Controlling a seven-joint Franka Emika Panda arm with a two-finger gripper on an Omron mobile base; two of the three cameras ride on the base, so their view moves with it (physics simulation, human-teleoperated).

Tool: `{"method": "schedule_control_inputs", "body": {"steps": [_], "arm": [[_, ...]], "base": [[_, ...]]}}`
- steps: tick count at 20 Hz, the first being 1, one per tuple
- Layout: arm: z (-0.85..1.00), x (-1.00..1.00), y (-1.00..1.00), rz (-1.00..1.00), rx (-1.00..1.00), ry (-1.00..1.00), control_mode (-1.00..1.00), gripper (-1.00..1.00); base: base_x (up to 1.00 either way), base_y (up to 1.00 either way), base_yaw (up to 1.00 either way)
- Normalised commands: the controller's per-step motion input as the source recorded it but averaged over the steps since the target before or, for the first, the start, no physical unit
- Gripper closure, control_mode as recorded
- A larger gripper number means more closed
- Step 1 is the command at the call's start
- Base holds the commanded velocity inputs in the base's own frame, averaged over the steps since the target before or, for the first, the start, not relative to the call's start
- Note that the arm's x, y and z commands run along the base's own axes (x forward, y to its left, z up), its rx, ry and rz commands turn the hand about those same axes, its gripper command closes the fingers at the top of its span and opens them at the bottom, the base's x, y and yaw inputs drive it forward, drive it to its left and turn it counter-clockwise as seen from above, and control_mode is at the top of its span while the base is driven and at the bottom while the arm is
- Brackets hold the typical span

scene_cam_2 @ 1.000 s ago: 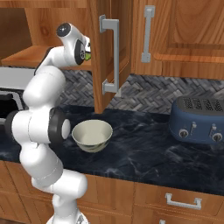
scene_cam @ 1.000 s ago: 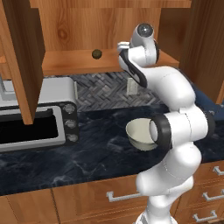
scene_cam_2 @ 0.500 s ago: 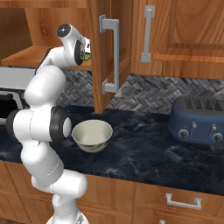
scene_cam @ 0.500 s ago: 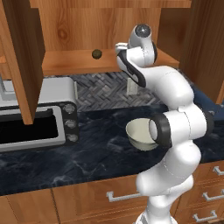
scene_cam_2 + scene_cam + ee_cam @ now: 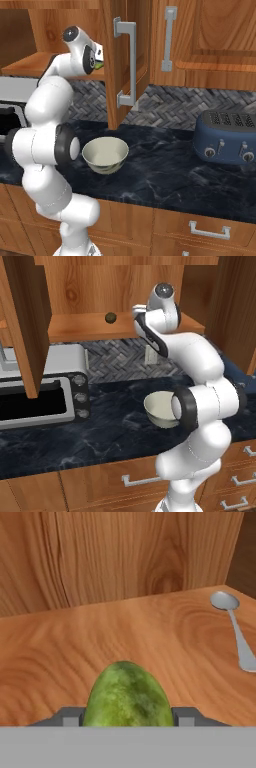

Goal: Open the cabinet. Pick the mango and kiwi from the cabinet and place them into the bowl. Then close the cabinet.

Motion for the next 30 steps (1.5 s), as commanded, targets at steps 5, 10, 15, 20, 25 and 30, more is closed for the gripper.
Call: {"method": "schedule_control_inputs", "body": {"steps": [5, 10, 15, 20, 25, 30], "arm": [[0.08, -0.88, 0.00, -0.01, 0.01, -0.03, -1.00, 1.00], [0.04, -1.00, 0.00, -0.03, 0.03, -0.05, -1.00, 1.00], [0.19, -1.00, 0.00, -0.06, 0.11, -0.01, -1.00, 1.00], [0.24, -1.00, 0.00, -0.11, 0.15, 0.00, -1.00, 1.00], [0.10, -1.00, 0.00, -0.13, 0.11, 0.04, -1.00, 1.00], [0.00, -0.55, -0.01, -0.09, 0.03, 0.17, -1.00, 1.00]], "base": [[0.00, 0.00, 0.00], [0.00, 0.00, 0.00], [0.00, 0.00, 0.00], [0.00, 0.00, 0.00], [0.00, 0.00, 0.00], [0.00, 0.00, 0.00]]}}
